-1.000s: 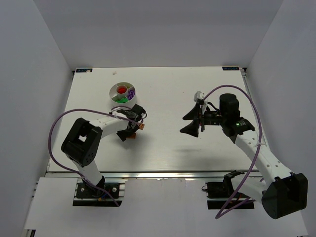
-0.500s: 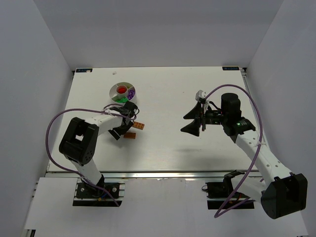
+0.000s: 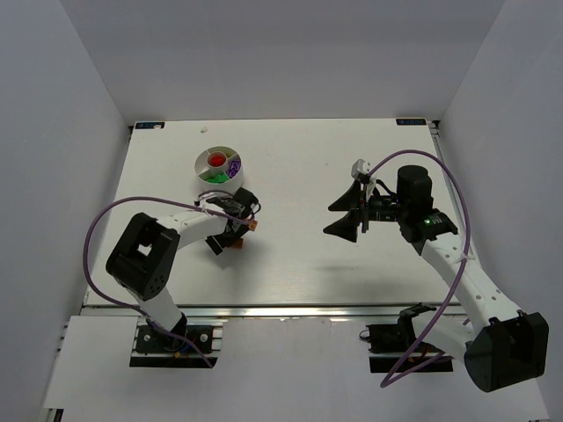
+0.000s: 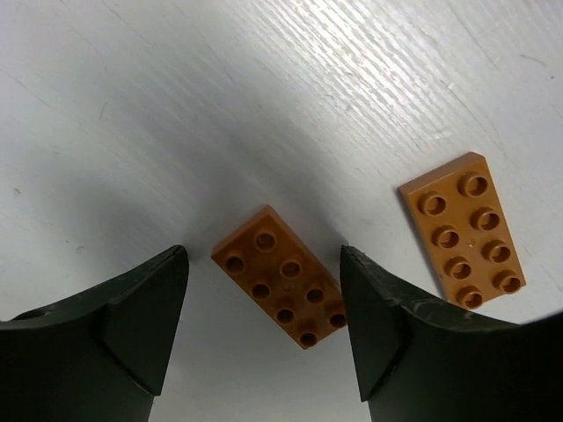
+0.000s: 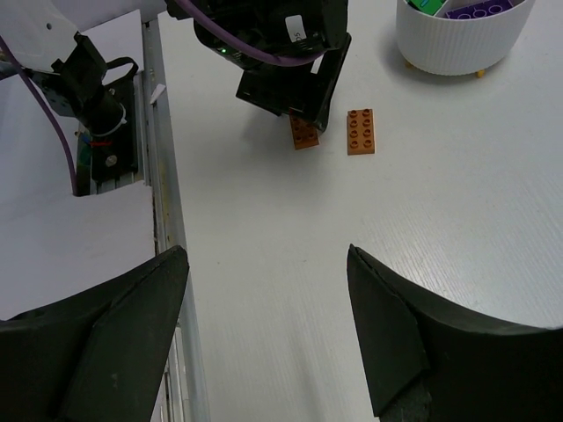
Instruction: Sort the legos into containers by color
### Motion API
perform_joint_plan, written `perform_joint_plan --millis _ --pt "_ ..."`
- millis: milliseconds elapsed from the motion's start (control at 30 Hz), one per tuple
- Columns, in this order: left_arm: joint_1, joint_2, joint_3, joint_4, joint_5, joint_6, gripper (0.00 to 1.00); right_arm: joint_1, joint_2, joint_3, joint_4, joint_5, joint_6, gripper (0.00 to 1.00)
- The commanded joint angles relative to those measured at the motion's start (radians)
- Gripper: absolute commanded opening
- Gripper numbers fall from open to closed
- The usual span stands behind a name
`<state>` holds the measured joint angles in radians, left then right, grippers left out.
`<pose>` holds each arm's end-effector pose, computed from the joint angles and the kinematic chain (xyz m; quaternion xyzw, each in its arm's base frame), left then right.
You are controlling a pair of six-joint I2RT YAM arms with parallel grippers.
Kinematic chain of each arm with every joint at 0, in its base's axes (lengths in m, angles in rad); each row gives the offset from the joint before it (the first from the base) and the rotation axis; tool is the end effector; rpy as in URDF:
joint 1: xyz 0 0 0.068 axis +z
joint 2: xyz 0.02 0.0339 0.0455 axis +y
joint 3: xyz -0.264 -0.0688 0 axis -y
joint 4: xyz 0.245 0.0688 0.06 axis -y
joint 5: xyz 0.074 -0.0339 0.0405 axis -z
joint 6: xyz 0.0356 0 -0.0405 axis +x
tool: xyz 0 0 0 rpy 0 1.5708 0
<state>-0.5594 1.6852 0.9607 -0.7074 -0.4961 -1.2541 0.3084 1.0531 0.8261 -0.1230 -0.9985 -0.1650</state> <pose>0.2530 -0.1384 0.1540 -0.3452 0.9035 0.0980 0.2343 0.2093 0.0981 0.3142 -0.4355 0.6350 0.4274 0.4738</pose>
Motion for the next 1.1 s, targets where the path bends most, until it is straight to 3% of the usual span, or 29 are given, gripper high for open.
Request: perform_joint_plan --millis 0,200,433,633,767,933,1067 --pt "-0.017 0.048 -0.016 0.019 0.076 -0.045 0.78 -0.009 -0.022 -0.002 0.034 -0.029 0.009 0.78" --pt "-0.042 0.045 -0.016 0.046 0.088 -0.057 0.73 -0.012 -0.018 -0.004 0.037 -0.032 0.009 0.78" --pt "-0.043 -0.004 -0.053 0.100 0.114 -0.051 0.53 -0.012 -0.011 -0.002 0.039 -0.032 0.012 0.78" --pt "-0.043 -0.036 -0.016 0.057 0.033 0.004 0.38 -0.015 -0.015 -0.002 0.039 -0.035 0.013 0.78" --pt "-0.042 -0.073 -0.007 0.054 -0.035 0.088 0.20 -0.020 -0.016 -0.002 0.037 -0.042 0.016 0.78" --pt "-0.037 -0.148 -0.036 0.106 -0.045 0.205 0.09 -0.028 -0.021 -0.004 0.039 -0.051 0.021 0.78" --pt "-0.037 -0.249 -0.051 0.178 -0.048 0.423 0.05 -0.032 -0.024 -0.002 0.040 -0.058 0.025 0.78"
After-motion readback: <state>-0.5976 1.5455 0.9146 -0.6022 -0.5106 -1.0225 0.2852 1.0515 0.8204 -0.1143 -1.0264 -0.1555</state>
